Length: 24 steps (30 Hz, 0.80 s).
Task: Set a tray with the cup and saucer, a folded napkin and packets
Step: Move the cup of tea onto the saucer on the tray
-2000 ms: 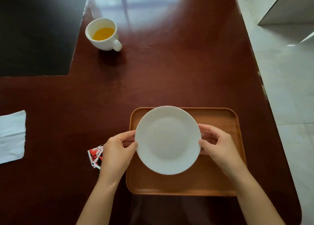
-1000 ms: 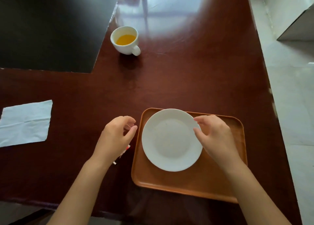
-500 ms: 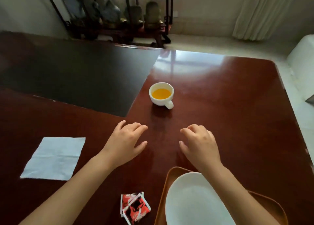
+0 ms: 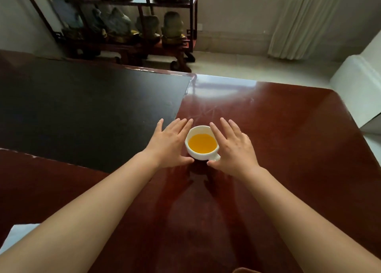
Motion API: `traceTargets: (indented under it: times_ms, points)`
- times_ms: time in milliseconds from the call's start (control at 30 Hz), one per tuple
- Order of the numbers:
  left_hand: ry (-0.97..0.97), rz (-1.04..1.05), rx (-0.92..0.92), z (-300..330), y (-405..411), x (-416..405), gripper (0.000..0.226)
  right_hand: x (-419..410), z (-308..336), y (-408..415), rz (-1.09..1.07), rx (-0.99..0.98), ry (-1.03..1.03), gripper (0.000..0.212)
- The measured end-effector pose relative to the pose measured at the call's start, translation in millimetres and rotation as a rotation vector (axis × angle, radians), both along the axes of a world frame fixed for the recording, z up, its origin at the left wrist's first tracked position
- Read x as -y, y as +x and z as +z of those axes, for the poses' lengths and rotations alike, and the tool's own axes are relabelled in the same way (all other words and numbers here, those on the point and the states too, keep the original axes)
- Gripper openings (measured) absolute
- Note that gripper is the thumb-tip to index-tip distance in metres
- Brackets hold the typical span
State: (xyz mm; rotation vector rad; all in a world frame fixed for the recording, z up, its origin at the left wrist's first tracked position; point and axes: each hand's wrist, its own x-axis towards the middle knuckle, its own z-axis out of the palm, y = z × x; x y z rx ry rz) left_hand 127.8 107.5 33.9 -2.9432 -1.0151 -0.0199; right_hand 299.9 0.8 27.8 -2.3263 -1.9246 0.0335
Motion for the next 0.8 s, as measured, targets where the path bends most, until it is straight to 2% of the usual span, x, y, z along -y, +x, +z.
traceTargets:
  times_ms: [133,233,333,500,733,800]
  points:
    - [-0.134,-0.029,-0.043,-15,14,-15,0.115,-17,-10,0,-0.026,-0.162,-0.061,0.112]
    - [-0.240,-0.030,0.008,-22,18,-21,0.112,-26,-17,-2,-0.057,-0.313,-0.068,0.109]
    - [-0.187,-0.097,0.026,-28,18,-23,0.101,-29,-23,-3,-0.030,-0.323,-0.037,0.101]
    - [-0.104,-0.118,0.076,-35,14,-16,0.091,-24,-30,-6,0.012,-0.357,0.045,0.102]
    - [-0.193,-0.111,0.267,-43,-14,19,0.090,9,-34,-18,0.098,-0.391,0.080,0.103]
    - [-0.284,-0.110,0.379,-46,-26,33,0.089,22,-34,-22,0.123,-0.441,0.075,0.106]
